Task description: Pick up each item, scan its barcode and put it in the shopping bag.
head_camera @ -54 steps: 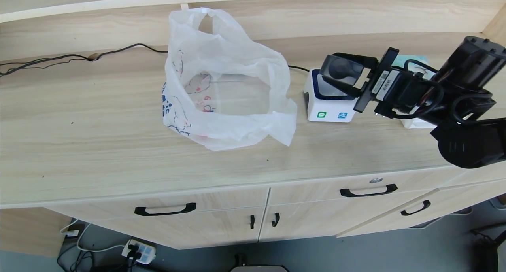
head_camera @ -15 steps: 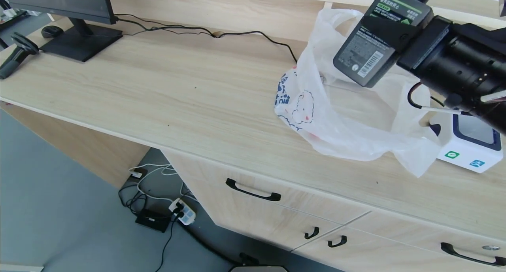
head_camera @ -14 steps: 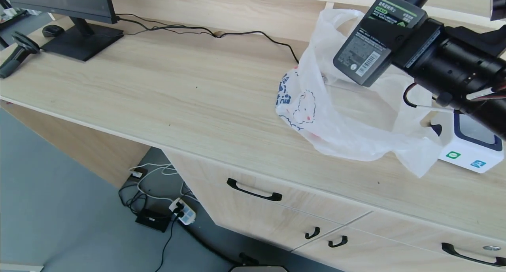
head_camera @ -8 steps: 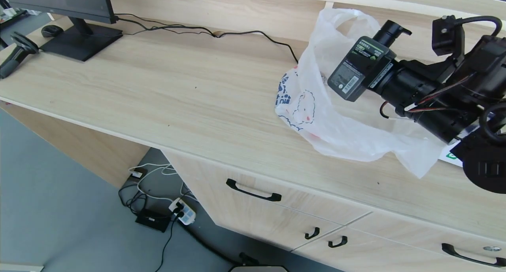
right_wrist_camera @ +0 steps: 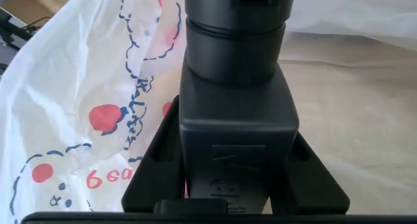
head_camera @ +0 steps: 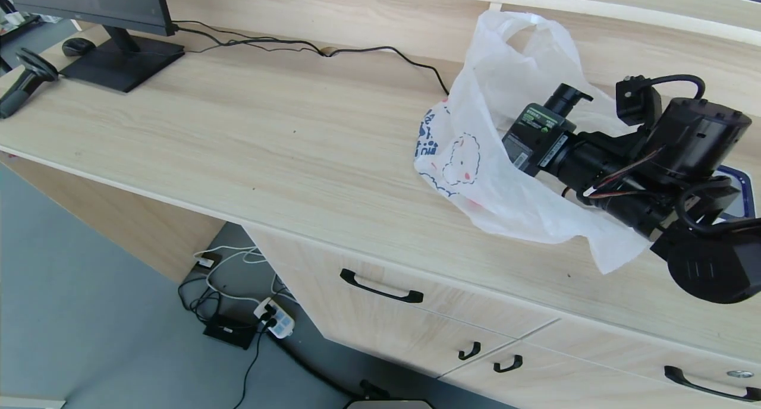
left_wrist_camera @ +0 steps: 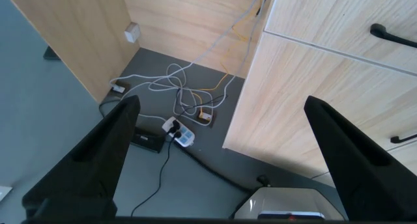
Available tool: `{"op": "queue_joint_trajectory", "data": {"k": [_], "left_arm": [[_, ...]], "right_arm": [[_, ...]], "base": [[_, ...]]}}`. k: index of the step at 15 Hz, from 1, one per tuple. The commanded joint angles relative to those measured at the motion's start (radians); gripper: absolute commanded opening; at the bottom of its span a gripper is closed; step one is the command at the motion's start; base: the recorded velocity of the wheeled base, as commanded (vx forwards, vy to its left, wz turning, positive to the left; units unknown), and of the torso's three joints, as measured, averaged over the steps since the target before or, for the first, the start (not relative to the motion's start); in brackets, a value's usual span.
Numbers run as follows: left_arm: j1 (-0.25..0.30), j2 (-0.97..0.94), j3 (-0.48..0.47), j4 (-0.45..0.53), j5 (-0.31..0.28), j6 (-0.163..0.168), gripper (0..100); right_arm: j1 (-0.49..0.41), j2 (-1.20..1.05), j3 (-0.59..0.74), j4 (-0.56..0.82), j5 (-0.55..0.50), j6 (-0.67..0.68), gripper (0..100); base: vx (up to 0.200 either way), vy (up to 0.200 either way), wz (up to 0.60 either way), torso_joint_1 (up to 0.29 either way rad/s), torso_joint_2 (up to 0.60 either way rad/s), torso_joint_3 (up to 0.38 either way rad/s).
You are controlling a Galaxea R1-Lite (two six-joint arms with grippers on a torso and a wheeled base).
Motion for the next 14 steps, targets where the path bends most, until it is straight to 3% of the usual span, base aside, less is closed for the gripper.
{"op": "queue_joint_trajectory", "data": {"k": [1,2,3,14], "left_arm": [[0.000,0.000,0.000,0.001,0.000,0.000,100],[-0.002,0.002,0.000,0.001,0.000,0.000,100],[0.000,0.002,0.000,0.001,0.000,0.000,100],[0.000,0.000,0.000,0.002,0.000,0.000,100]], "right_arm": [[-0.001,0.025,-0.002,0.000,-0.002,0.002,0],[0.001,0.025,0.006,0.000,0.001,0.004,0],[0.001,0.026,0.007,0.000,-0.001,0.002,100],[-0.007,0.000,-0.037,-0.103,-0.016,-0.289,100]], "base": [[0.000,0.000,0.00,0.000,0.00,0.000],[0.000,0.000,0.00,0.000,0.00,0.000],[0.000,0.000,0.00,0.000,0.00,0.000],[0.000,0.000,0.00,0.000,0.00,0.000]]}}
